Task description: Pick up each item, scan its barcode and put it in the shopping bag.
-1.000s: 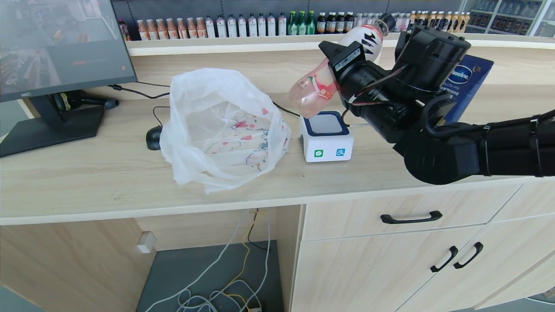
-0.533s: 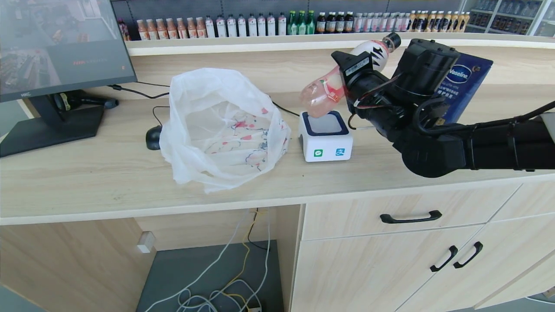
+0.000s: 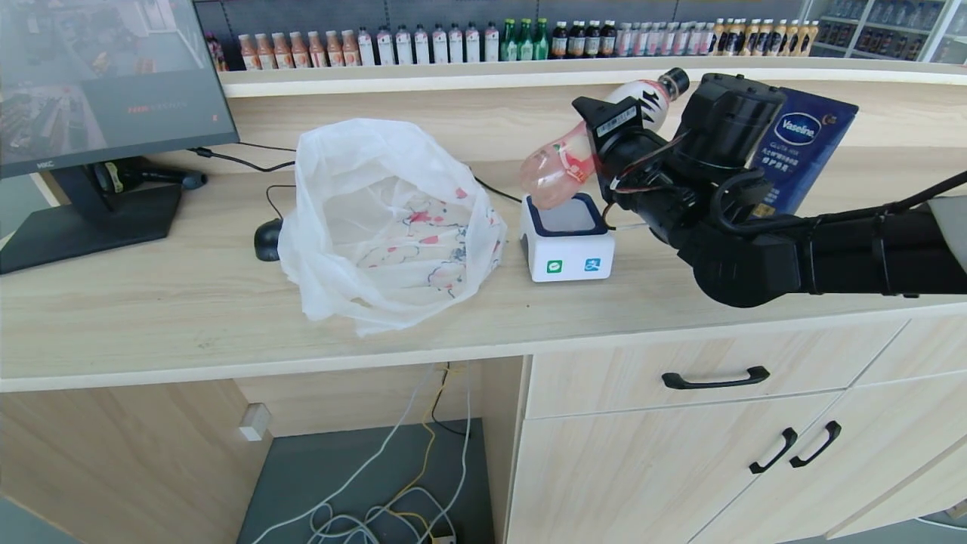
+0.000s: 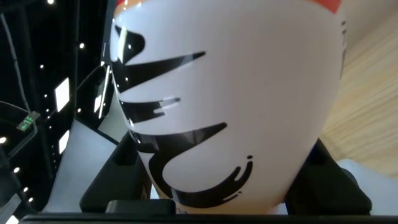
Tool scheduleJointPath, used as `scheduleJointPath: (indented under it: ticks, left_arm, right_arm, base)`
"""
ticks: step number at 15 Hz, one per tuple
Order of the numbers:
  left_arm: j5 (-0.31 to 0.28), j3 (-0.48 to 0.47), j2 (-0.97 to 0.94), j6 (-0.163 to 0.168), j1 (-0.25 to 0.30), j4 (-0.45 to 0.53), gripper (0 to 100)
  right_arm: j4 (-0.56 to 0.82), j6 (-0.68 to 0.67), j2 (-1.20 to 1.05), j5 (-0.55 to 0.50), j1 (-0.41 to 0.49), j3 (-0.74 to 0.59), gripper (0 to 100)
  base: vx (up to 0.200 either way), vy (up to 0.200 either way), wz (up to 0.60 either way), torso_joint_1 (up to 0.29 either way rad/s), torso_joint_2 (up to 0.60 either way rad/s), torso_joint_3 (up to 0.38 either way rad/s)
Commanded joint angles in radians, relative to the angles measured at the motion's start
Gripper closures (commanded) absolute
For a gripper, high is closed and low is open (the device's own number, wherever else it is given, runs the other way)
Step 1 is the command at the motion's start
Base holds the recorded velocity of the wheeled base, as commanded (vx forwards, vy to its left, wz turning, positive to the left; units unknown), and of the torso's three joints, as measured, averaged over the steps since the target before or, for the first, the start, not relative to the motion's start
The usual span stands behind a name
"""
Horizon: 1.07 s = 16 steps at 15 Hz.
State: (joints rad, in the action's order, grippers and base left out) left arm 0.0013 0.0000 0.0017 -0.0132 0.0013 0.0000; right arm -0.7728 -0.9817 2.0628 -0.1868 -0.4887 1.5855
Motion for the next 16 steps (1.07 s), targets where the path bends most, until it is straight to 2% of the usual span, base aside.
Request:
scheduleJointPath:
  ticks: [1,16]
  left_arm:
    - [0.0,0.0,0.0,-0.001,0.0,0.0,0]
    - [0.0,0.0,0.0,-0.001,0.0,0.0,0]
  right_arm:
    - [0.006,-0.014,0.002,0.0,-0.002,0.007,100]
    - [0.01,-0.049,0.002,-0.002,-0.004,-0.002,100]
  base:
    - [0.0,0.0,0.0,0.0,0.0,0.0]
    - [0.0,0.0,0.0,0.0,0.0,0.0]
